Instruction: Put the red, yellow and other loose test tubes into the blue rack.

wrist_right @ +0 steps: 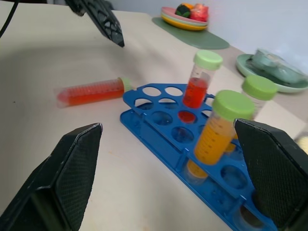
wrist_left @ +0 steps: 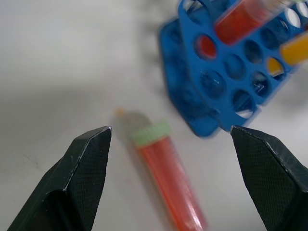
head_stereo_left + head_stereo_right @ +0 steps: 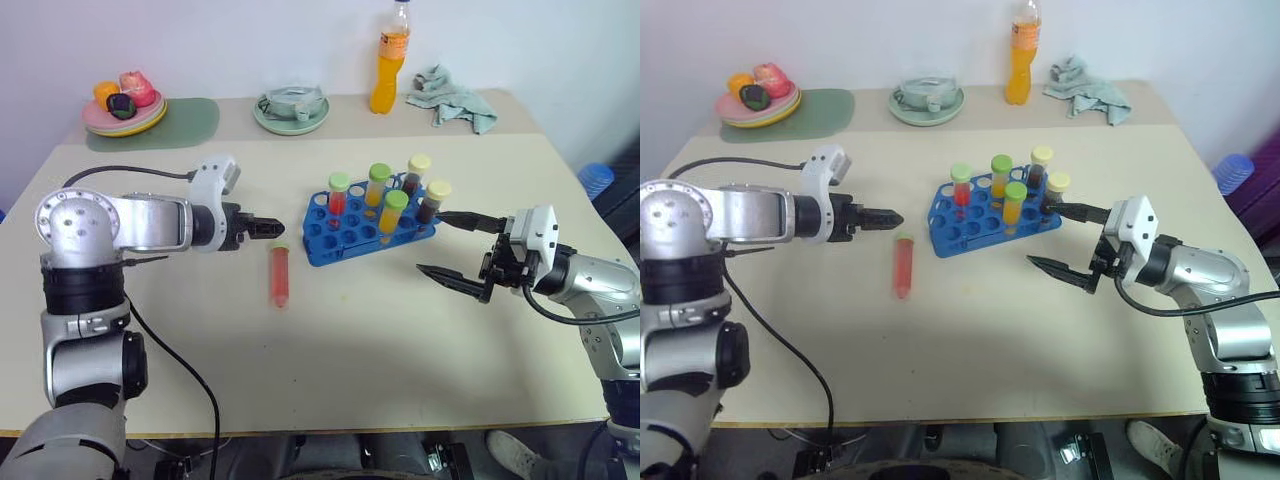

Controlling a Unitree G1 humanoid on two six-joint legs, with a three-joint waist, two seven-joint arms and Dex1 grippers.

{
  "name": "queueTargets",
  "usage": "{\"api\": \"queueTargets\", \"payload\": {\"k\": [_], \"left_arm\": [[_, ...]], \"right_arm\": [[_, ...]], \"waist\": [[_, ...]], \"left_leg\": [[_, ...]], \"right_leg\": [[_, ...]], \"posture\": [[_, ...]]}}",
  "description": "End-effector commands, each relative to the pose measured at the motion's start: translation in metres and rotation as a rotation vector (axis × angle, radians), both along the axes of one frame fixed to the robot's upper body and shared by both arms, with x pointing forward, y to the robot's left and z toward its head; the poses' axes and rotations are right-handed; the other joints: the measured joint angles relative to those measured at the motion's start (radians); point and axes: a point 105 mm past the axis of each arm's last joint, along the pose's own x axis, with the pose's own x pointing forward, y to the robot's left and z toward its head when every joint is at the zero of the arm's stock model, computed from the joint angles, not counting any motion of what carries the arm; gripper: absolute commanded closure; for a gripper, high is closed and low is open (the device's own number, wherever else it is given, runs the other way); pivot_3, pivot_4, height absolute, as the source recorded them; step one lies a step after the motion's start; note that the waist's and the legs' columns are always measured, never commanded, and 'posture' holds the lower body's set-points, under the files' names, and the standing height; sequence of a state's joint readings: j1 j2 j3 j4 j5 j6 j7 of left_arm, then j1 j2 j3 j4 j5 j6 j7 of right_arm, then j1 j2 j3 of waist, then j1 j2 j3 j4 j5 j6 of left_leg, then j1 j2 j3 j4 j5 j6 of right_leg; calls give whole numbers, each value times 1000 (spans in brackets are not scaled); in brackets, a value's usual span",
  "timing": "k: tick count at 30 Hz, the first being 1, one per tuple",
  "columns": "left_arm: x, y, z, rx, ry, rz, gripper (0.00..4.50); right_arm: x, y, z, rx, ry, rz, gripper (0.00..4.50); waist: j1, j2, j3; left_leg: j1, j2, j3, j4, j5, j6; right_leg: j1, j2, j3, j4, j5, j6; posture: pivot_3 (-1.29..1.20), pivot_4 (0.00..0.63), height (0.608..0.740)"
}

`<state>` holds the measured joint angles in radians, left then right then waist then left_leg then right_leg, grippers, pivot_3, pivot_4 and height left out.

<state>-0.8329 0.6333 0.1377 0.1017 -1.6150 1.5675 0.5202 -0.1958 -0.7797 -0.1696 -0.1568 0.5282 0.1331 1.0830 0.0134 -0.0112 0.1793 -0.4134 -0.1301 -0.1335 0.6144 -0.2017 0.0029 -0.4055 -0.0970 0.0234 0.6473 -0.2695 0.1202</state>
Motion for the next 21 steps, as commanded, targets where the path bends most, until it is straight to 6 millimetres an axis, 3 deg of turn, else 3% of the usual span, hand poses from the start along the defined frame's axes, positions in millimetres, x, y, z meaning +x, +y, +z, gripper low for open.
{"api": "queueTargets", "payload": {"k": [1, 13, 21], "left_arm": [[-3, -10, 2, -48, 49, 63, 429], [7, -29, -24, -45, 150, 235, 429], [11, -23, -44, 14, 272, 352, 429]], "right_arm": [[0, 2, 8, 1, -43, 5, 12], [-1, 14, 9, 11, -61, 12, 12], [-2, 17, 11, 20, -70, -2, 12]], "waist": [[1, 0, 0], [2, 0, 0], [2, 0, 0]], "left_leg": [[0, 0, 0, 0, 0, 0], [0, 0, 1, 0, 0, 0], [0, 0, 1, 1, 0, 0]], "right_leg": [[0, 0, 0, 0, 0, 0], [0, 0, 1, 0, 0, 0], [0, 0, 1, 1, 0, 0]], "posture": [[0, 150, 739], [0, 150, 739], [0, 150, 739]]}}
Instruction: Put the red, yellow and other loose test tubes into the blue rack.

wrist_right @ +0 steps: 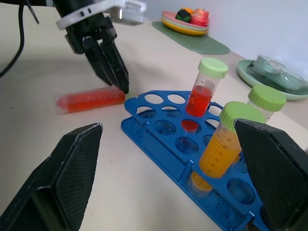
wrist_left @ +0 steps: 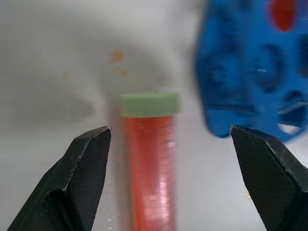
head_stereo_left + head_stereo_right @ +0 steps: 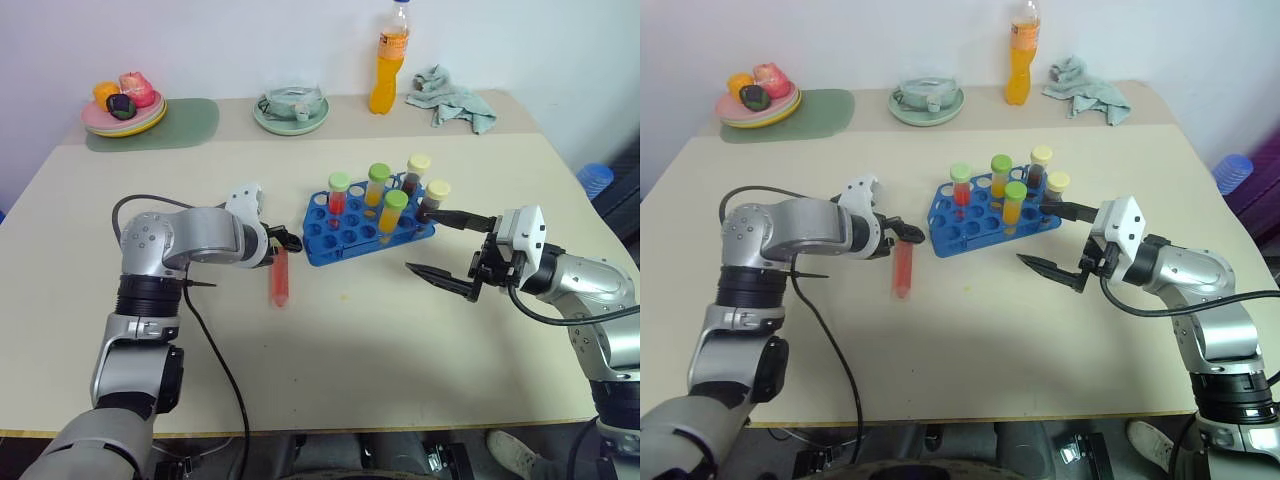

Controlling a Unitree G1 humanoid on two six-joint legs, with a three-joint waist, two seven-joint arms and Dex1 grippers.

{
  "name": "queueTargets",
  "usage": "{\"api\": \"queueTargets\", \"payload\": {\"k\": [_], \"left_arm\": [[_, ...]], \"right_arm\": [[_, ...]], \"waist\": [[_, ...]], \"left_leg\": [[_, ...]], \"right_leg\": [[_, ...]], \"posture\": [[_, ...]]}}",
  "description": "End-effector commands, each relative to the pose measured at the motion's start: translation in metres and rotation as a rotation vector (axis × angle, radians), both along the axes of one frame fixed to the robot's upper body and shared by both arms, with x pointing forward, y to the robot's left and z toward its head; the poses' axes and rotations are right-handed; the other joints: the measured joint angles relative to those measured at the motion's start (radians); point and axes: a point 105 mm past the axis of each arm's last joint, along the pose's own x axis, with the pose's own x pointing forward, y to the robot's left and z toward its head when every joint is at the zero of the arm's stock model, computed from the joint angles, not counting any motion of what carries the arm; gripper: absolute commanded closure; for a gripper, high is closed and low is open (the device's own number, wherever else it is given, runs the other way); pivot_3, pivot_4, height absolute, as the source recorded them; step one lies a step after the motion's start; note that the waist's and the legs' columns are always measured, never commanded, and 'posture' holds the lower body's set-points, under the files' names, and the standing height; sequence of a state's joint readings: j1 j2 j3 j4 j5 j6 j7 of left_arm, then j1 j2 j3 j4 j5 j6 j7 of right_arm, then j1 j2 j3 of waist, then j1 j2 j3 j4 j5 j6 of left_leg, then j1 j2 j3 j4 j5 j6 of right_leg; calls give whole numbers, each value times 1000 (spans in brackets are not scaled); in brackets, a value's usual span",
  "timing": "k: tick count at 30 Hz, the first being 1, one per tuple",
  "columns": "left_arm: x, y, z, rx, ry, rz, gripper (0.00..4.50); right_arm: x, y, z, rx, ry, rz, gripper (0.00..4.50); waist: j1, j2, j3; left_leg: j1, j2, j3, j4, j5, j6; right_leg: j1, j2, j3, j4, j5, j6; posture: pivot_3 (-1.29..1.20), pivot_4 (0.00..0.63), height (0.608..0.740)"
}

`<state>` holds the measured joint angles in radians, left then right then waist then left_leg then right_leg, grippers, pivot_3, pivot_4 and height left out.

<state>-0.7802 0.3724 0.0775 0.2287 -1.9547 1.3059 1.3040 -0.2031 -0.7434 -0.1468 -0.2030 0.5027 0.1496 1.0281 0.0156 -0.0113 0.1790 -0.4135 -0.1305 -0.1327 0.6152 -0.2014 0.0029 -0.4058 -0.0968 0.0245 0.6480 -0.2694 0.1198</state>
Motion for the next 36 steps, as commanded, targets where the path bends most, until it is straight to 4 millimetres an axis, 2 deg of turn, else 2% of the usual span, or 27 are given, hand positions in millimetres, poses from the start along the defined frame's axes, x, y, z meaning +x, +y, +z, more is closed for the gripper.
{"api": "queueTargets", "payload": {"k": [1, 8, 9, 11, 15, 16, 20, 27, 33, 36], "left_arm": [[2, 6, 4, 5, 9, 31, 429], [5, 7, -4, 41, 85, 59, 429], [5, 5, -5, 43, 98, 53, 854], [5, 3, -8, 56, 126, 51, 1281], [6, 2, -11, 71, 152, 37, 3311], [6, 3, -11, 73, 156, 37, 3699], [6, 5, -10, 65, 153, 34, 3764], [2, 19, -12, 72, 116, 87, 3764], [-6, 30, -9, 101, 26, 61, 3764], [-15, 34, 2, 139, -78, -34, 3764]], "right_arm": [[-3, 6, 10, 8, -49, 8, 12], [-6, 6, 11, 13, -49, 0, 12], [-6, 6, 11, 14, -50, -4, 0], [-6, 5, 11, 17, -50, -11, 0], [-7, 4, 9, 18, -48, -14, 0], [-7, 4, 8, 18, -47, -16, 0], [-7, 3, 6, 20, -45, -20, 0], [-4, 2, 4, 20, -35, -16, 0], [3, 5, 7, 22, -38, 2, 0], [3, 7, 8, 28, -34, 16, 0]], "waist": [[0, 0, 0], [2, -1, 0], [2, -1, 0], [3, 0, 0], [8, -1, -1], [9, -1, -1], [14, -1, -1], [21, -1, -1], [22, -1, -1], [21, -1, -1]], "left_leg": [[0, 0, 0, 0, 0, 0], [0, 0, 0, 0, 0, 0], [0, 0, 0, 0, 0, 0], [0, 0, 0, 0, 0, 0], [0, -1, 0, 1, 0, -1], [0, -1, 0, 1, 0, -1], [0, 0, 0, 1, 1, -3], [0, 0, 1, 1, 2, -3], [0, 0, 1, 0, 2, -3], [0, 0, 1, 0, 2, -3]], "right_leg": [[0, 0, 0, 0, 0, 0], [0, 0, 0, 0, 0, 0], [0, 0, 0, 0, 0, 0], [0, 0, 0, 0, 0, 0], [0, 0, 0, 0, 0, 0], [0, 0, 0, 0, 0, 0], [0, 0, 0, 1, 0, 0], [0, 0, 0, 1, 0, 0], [-1, 0, 0, 1, 0, 0], [-1, 0, 1, 1, 0, 0]], "posture": [[0, 150, 739], [0, 150, 739], [0, 150, 739], [0, 150, 739], [0, 150, 739], [0, 150, 739], [0, 150, 739], [0, 150, 739], [0, 150, 739], [0, 150, 739]]}}
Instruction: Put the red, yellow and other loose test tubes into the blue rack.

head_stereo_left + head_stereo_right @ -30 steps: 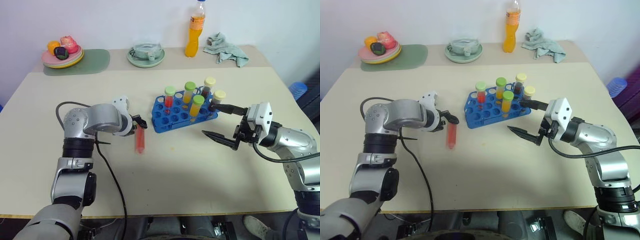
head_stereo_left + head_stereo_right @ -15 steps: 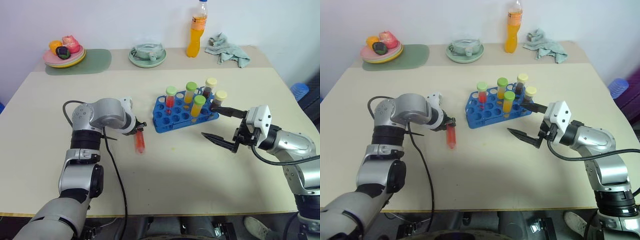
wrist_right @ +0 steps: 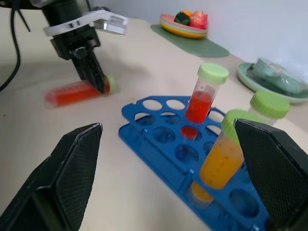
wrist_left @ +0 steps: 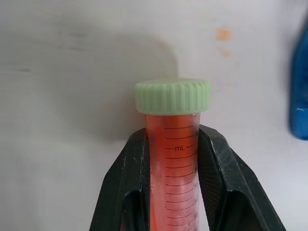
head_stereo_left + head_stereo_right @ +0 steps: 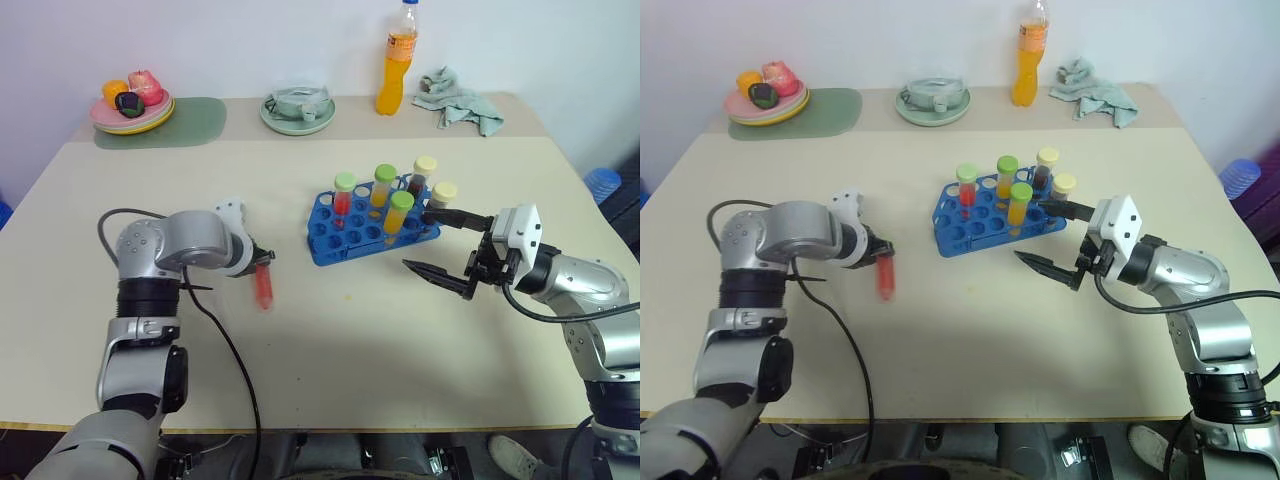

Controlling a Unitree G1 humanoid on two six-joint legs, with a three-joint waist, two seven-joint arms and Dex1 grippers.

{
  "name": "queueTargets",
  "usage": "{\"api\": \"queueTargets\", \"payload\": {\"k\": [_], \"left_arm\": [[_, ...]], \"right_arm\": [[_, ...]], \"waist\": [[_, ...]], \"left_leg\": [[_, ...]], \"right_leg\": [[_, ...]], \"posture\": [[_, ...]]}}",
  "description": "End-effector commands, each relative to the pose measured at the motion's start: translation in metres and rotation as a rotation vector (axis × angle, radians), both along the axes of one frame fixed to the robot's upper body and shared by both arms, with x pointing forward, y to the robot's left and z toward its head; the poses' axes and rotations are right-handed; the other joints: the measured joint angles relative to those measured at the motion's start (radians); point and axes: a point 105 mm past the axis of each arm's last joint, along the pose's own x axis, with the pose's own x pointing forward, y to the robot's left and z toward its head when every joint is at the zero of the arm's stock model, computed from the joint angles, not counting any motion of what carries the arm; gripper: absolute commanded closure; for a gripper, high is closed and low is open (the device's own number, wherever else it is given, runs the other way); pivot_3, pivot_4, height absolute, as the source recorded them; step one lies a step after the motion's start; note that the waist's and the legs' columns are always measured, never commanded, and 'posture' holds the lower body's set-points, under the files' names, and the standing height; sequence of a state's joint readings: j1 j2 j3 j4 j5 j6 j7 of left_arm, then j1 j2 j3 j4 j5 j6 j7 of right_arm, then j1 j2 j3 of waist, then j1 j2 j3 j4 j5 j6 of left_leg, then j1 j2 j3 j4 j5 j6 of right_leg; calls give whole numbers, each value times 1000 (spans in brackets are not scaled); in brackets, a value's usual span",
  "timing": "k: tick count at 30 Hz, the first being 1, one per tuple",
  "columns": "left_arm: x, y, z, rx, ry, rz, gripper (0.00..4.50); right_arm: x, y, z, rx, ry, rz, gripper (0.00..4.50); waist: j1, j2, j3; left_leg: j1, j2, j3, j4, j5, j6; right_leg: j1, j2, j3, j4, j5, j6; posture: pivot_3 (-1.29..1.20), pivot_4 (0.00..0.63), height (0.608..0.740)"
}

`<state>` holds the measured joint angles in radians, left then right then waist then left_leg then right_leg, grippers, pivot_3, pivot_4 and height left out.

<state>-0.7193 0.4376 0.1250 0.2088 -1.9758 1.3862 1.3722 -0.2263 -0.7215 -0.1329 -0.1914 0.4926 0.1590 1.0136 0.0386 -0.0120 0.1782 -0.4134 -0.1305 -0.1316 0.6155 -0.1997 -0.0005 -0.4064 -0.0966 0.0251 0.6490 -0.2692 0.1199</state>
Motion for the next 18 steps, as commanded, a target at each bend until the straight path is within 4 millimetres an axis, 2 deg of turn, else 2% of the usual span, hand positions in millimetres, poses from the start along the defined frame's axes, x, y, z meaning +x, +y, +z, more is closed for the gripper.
{"api": "queueTargets", "payload": {"k": [1, 4, 5, 7, 9, 12, 14, 18], "left_arm": [[-8, 2, 17, 34, -124, -84, 3764], [-10, 2, 56, 44, -339, -135, 3764], [-14, -8, 70, -43, -421, -193, 3764], [-27, -28, 85, -255, -485, -319, 3764], [-31, -35, 94, -300, -541, -392, 3764], [-34, -45, 130, -408, -776, -471, 3764], [-36, -48, 137, -428, -848, -523, 3764], [-27, -51, 155, -392, -1132, -596, 3764]], "right_arm": [[-1, 3, 8, 11, -35, 25, 0], [0, 1, 8, 7, -29, 28, 0], [1, 0, 9, 8, -29, 27, 0], [2, 0, 11, 10, -31, 25, 0], [2, -1, 12, 15, -33, 19, 0], [2, -2, 15, 23, -40, 4, 0], [2, -3, 16, 28, -44, -9, 0], [-1, -7, 17, 37, -61, -56, 0]], "waist": [[-2, 0, 0], [-1, 0, 0], [1, 0, 0], [4, 1, 0], [1, 1, 0], [-1, 1, 0], [-3, 1, 0], [0, 1, 0]], "left_leg": [[0, 0, 0, 0, 0, 0], [0, 0, 0, -1, -1, 1], [0, 0, 0, -1, -1, 2], [-1, 0, 1, 0, -2, 2], [-1, 0, 1, 0, -2, 2], [-1, 0, 1, -1, -2, 3], [-1, 1, 3, -1, -2, 3], [-1, 1, 4, -2, -2, 4]], "right_leg": [[0, 0, 0, 0, 0, 0], [0, 0, 0, 0, 0, 0], [-1, 0, 0, 0, 0, -1], [0, -1, 0, -1, 0, -1], [1, -1, 0, -2, 0, -1], [0, 0, 0, -2, -1, -2], [0, 0, 0, -2, -2, -4], [0, 0, 0, -4, -2, -5]], "posture": [[0, 150, 739], [0, 150, 739], [0, 150, 739], [0, 150, 739], [0, 150, 739], [0, 150, 739], [0, 150, 739], [0, 150, 739]]}}
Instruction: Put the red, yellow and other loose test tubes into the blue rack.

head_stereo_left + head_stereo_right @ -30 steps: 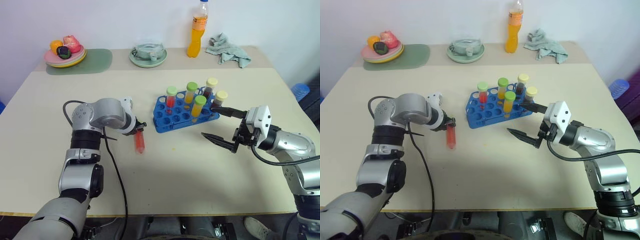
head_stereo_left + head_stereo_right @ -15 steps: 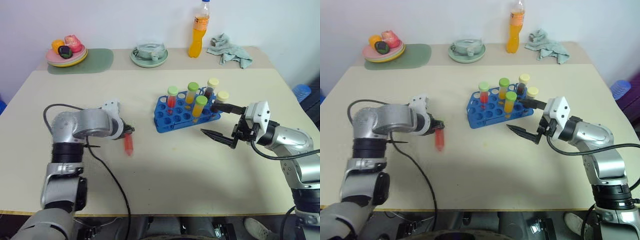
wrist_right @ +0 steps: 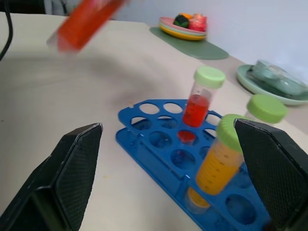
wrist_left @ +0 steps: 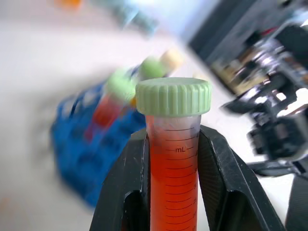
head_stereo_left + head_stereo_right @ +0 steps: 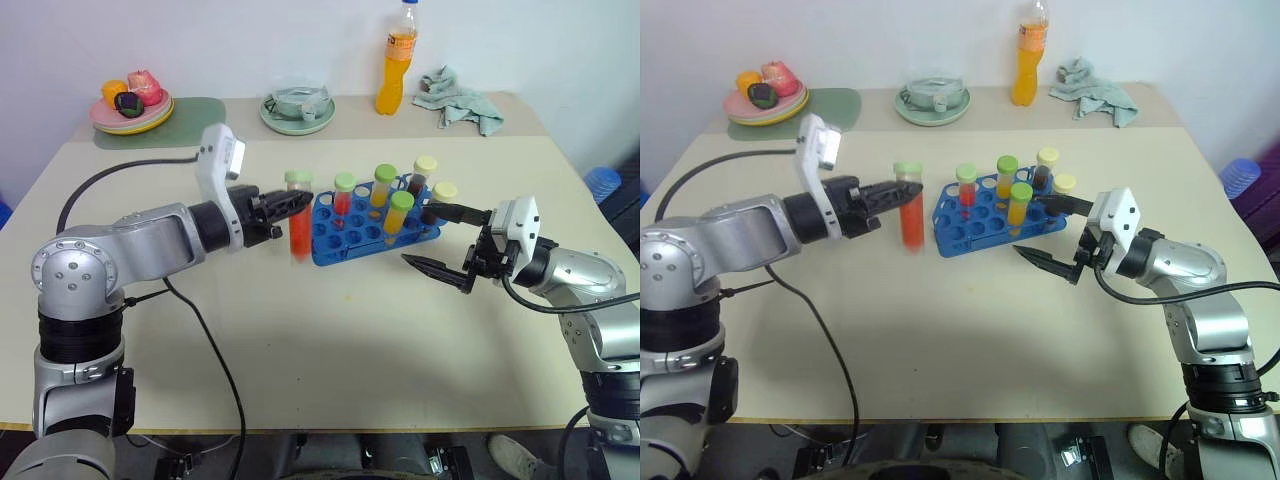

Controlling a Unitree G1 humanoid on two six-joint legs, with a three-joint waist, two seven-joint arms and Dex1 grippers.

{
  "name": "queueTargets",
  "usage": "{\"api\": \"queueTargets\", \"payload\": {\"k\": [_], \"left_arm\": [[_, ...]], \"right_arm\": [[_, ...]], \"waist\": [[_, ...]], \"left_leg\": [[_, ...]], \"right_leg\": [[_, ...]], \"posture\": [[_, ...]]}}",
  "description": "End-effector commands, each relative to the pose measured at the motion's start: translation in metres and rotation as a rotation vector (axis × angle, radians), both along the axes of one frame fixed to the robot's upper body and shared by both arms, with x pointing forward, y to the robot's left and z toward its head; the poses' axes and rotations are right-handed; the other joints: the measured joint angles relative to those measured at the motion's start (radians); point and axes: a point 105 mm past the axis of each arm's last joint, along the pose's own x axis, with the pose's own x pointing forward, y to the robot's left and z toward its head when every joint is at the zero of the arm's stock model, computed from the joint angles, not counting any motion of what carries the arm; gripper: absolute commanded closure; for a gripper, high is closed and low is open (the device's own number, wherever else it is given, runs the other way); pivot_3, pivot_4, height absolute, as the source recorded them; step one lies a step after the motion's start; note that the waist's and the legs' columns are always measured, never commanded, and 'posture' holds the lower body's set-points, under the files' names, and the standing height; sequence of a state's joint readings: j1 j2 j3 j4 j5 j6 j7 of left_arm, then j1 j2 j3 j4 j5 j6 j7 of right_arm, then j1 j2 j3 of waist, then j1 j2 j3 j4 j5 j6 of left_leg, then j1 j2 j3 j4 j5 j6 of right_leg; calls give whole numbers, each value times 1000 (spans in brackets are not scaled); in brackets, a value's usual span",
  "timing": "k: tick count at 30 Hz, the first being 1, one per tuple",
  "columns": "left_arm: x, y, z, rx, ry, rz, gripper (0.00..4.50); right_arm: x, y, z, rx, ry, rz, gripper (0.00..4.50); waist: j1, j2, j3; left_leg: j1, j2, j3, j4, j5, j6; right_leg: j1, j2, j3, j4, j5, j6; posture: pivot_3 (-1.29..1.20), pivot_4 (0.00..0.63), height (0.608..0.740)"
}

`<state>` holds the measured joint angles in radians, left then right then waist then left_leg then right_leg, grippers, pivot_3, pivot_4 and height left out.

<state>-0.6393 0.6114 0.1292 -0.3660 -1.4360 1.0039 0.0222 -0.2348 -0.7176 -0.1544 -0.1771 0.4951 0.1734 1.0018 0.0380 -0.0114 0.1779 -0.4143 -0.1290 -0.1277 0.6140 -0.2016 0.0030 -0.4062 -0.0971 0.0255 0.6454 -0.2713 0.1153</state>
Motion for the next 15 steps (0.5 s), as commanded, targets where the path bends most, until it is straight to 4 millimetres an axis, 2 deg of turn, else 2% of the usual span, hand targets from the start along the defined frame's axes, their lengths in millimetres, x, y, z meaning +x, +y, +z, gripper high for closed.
{"api": "queueTargets", "payload": {"k": [1, 7, 15], "left_arm": [[6, -2, 19, -14, -286, -9, 3764], [16, -16, 4, -15, -491, -165, 3764], [34, -32, -24, -86, -559, -326, 3764]], "right_arm": [[-5, -2, 14, 25, -68, -38, 0], [-20, -12, 16, 80, -87, -160, 0], [-43, -20, 9, 77, -40, -257, 0]], "waist": [[2, 0, 0], [4, 0, 0], [-2, 0, 0]], "left_leg": [[0, 0, 0, 0, 0, 0], [-3, 0, 0, 0, -1, 2], [-6, 0, -1, 0, -2, 4]], "right_leg": [[0, 0, 0, 0, 0, 0], [1, 0, 0, -6, 0, -1], [-1, 0, -2, -10, 3, 3]], "posture": [[0, 150, 739], [0, 150, 739], [0, 150, 739]]}}
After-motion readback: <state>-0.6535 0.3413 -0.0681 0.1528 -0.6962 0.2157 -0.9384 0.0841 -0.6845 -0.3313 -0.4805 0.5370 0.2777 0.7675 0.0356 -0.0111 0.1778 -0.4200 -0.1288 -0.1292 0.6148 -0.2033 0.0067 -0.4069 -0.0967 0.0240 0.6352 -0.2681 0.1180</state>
